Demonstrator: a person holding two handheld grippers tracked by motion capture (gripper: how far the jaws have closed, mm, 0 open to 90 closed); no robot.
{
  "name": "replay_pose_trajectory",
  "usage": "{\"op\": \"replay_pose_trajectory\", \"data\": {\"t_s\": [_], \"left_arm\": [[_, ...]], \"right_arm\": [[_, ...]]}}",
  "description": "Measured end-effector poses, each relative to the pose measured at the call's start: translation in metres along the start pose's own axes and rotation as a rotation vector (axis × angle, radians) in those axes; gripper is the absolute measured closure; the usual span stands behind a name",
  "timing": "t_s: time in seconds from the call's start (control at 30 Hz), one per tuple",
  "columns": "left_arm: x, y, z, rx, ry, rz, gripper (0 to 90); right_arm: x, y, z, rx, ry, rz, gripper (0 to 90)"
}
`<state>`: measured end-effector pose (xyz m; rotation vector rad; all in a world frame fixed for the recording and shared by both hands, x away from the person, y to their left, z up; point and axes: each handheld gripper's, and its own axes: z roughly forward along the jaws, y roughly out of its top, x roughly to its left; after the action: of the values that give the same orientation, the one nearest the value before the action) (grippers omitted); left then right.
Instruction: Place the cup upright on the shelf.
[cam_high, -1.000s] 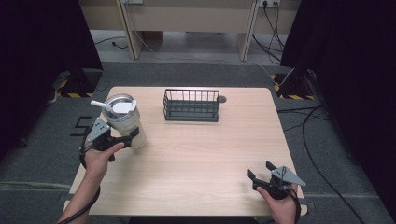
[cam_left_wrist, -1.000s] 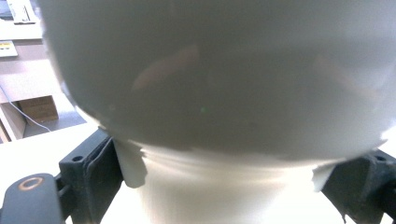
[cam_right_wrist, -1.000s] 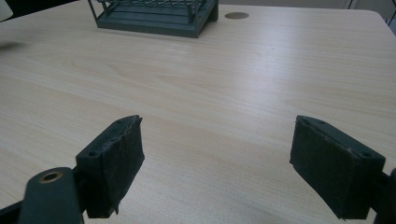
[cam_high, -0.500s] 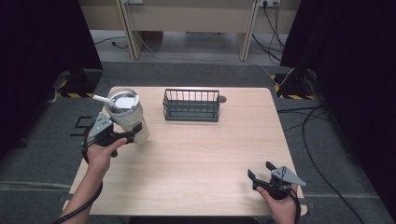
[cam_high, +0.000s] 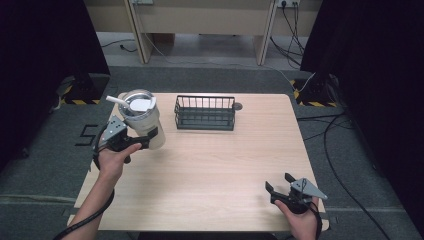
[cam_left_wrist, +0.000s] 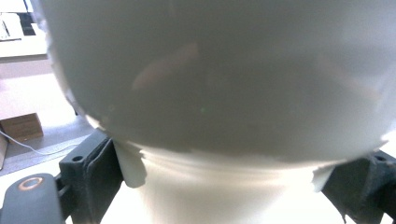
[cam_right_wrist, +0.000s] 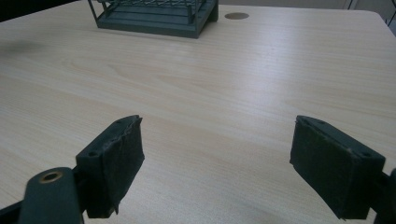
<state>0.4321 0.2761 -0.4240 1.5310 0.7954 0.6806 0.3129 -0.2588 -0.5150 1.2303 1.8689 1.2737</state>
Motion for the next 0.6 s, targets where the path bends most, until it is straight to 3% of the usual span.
{"op": "replay_pose_trajectory", "data": {"t_s": [0.13, 0.23, 0.4, 0.43, 0.5, 0.6], "left_arm": [[-0.001, 0.003, 0.005, -0.004, 0.001, 0.02, 10.3], [-0.003, 0.005, 0.008, 0.003, -0.013, 0.004, 10.3], [-0.003, 0.008, 0.014, 0.002, -0.012, 0.02, 10.3], [-0.005, 0.008, 0.015, 0.008, -0.024, 0.004, 10.3], [-0.004, 0.01, 0.018, 0.006, -0.017, 0.02, 10.3], [-0.006, 0.011, 0.021, 0.013, -0.032, 0.008, 10.3]], "right_arm": [[0.0, 0.0, 0.0, 0.0, 0.0, 0.001, 17.6], [0.0, 0.0, 0.0, 0.0, 0.0, 0.0, 17.6], [0.0, 0.0, 0.0, 0.0, 0.001, 0.0, 17.6], [0.0, 0.0, 0.0, 0.0, 0.001, 0.0, 17.6], [0.0, 0.0, 0.0, 0.0, 0.001, 0.0, 17.6], [0.0, 0.0, 0.0, 0.001, 0.004, 0.007, 17.6]]}}
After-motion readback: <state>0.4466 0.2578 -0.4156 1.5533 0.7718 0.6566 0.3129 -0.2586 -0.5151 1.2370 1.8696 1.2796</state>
